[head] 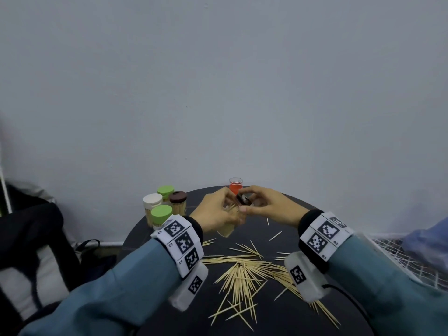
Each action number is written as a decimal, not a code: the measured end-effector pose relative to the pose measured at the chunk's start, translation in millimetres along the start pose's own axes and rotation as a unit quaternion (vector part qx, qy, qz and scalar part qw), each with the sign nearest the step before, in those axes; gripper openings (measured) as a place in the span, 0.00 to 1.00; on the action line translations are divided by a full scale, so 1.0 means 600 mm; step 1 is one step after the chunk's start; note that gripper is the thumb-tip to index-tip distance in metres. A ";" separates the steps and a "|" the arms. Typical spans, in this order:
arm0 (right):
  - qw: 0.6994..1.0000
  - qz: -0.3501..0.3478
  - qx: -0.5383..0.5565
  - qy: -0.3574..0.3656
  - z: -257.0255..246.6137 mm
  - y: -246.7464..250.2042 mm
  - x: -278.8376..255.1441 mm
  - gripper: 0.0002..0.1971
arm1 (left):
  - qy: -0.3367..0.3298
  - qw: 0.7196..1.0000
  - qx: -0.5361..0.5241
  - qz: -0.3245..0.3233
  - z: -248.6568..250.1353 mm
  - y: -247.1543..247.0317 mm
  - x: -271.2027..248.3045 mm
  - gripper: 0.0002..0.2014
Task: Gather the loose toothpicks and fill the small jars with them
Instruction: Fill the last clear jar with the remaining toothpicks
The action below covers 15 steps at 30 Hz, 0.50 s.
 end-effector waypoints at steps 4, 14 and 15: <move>0.993 -0.070 -0.095 -0.023 0.029 -0.030 -0.014 0.28 | 0.025 0.999 0.026 0.018 -0.014 0.029 0.015 0.28; 0.929 -0.198 -0.298 -0.090 0.163 -0.074 -0.042 0.19 | 0.081 0.986 0.127 0.077 -0.070 0.115 0.063 0.27; 0.926 -0.202 -0.305 -0.090 0.169 -0.077 -0.043 0.19 | 0.086 0.983 0.142 0.077 -0.077 0.118 0.067 0.27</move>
Point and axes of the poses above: each hand's wrist, its own x-axis towards the middle knuckle, its own y-axis out of the back of the hand, z = x × y, the point moved 9 cm from there along x, towards the middle knuckle, and after that the axes turned 14 degrees about -x, right-handed, at the moved point
